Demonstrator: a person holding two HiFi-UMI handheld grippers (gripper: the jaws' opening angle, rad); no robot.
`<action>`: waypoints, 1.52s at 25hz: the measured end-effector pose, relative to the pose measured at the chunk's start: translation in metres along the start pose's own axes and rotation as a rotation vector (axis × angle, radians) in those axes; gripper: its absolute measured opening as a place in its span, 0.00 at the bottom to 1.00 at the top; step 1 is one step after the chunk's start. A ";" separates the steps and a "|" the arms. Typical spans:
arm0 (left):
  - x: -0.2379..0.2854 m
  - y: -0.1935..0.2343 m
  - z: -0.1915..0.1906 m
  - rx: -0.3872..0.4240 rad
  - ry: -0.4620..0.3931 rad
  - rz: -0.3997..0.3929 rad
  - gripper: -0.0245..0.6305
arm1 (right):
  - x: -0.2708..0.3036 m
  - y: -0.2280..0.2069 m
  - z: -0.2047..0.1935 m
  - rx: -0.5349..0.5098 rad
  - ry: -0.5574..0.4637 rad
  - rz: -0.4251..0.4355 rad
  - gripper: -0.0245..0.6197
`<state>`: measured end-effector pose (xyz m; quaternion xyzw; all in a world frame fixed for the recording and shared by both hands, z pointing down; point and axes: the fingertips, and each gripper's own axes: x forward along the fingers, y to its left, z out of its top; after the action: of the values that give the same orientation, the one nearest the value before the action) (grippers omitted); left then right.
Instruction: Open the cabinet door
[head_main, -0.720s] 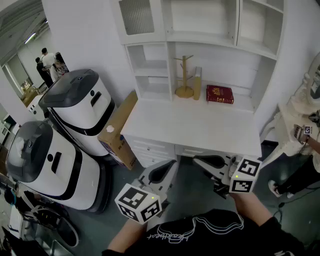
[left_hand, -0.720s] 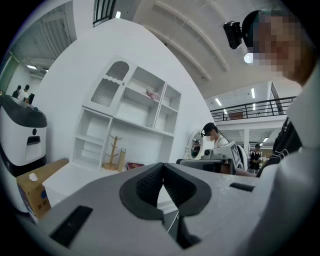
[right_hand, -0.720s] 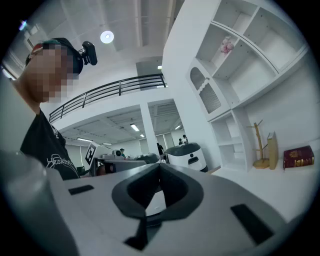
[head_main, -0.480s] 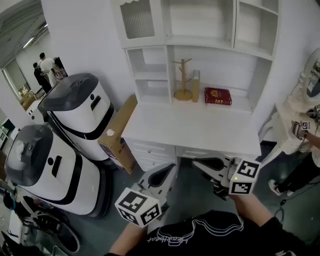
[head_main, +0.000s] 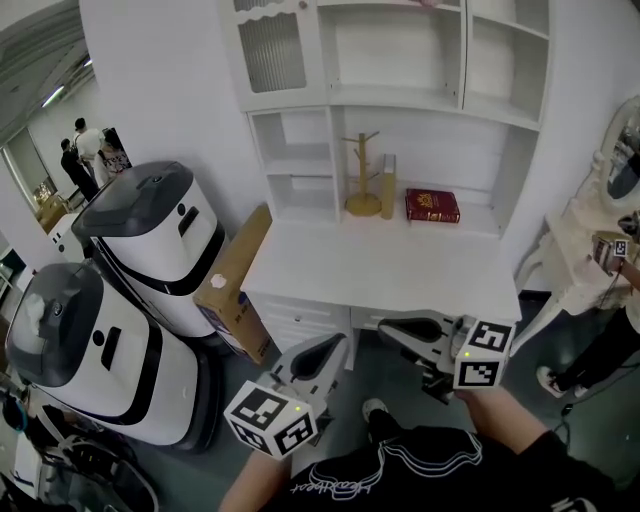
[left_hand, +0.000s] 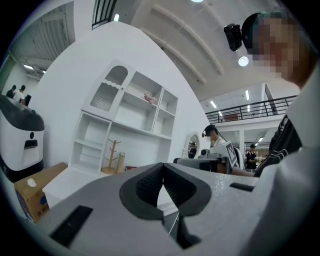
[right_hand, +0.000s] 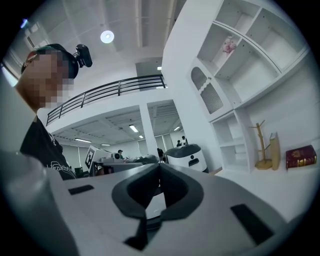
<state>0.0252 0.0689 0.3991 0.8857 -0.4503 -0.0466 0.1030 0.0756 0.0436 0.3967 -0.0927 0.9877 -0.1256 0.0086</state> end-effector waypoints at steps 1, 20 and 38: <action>0.004 0.003 0.002 0.002 -0.003 -0.002 0.04 | 0.002 -0.005 0.002 -0.003 -0.001 0.003 0.05; 0.203 0.170 0.066 0.078 -0.011 0.020 0.04 | 0.086 -0.245 0.077 -0.021 -0.075 0.064 0.05; 0.300 0.265 0.238 0.302 -0.194 0.091 0.19 | 0.106 -0.344 0.146 -0.132 -0.112 0.040 0.05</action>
<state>-0.0484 -0.3589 0.2295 0.8612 -0.4994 -0.0590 -0.0732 0.0392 -0.3392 0.3414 -0.0804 0.9934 -0.0547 0.0602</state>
